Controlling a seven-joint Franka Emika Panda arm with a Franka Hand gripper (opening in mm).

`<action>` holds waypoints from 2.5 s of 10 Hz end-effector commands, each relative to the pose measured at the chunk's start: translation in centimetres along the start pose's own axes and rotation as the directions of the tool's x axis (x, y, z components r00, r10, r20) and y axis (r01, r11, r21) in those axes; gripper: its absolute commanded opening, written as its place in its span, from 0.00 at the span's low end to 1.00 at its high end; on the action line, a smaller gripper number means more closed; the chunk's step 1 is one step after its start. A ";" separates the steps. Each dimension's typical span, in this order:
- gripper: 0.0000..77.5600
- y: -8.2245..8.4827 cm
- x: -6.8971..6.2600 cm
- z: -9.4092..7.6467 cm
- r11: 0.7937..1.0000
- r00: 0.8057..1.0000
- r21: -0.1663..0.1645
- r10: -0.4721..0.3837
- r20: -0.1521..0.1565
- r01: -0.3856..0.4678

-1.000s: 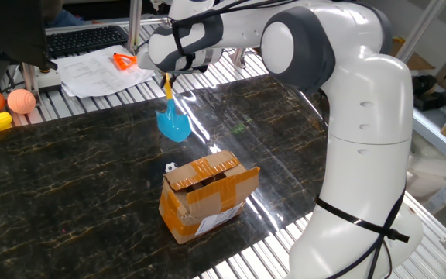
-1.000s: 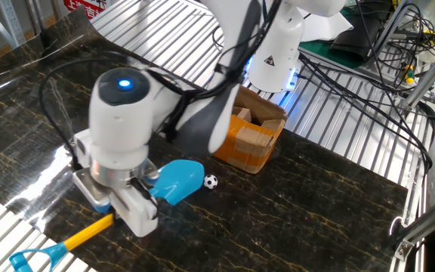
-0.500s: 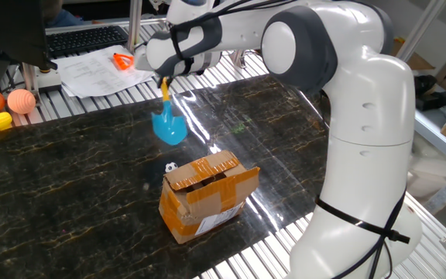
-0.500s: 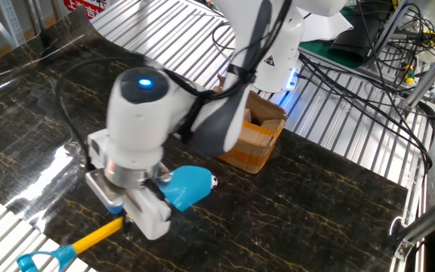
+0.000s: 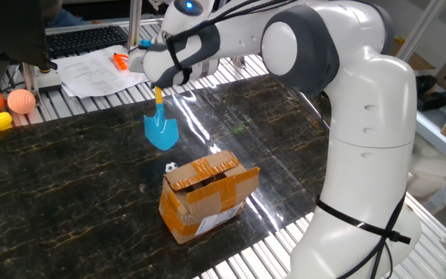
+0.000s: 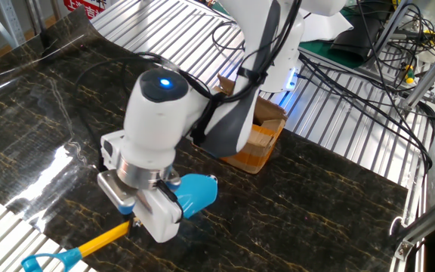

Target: Use a shovel to scoop up an object

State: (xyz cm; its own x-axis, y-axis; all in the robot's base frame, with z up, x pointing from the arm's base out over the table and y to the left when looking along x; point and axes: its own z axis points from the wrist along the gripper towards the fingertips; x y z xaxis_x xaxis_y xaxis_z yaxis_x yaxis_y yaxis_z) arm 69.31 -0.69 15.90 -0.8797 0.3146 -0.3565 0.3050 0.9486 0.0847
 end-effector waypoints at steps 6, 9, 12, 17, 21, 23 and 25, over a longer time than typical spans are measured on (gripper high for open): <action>0.02 0.4 0.2 1.1 1.000 0.997 -0.014 0.020 0.069 -0.019; 0.02 0.4 0.2 1.1 0.999 0.995 -0.024 0.031 0.092 -0.029; 0.02 0.4 0.4 1.2 0.999 0.993 -0.033 0.028 0.114 -0.024; 0.02 0.4 0.8 1.3 0.999 0.990 -0.042 0.033 0.136 -0.028; 0.02 0.3 1.5 1.5 0.998 0.986 -0.049 0.035 0.161 -0.027; 0.02 0.6 1.8 1.2 0.998 0.985 -0.052 0.046 0.166 -0.038; 0.02 1.0 2.4 0.8 0.997 0.983 -0.054 0.063 0.173 -0.054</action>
State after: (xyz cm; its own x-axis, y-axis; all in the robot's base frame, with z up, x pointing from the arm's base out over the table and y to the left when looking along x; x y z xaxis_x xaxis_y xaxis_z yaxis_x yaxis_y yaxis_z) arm 68.67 0.09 13.75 -0.8162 0.3422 -0.4655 0.3179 0.9388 0.1327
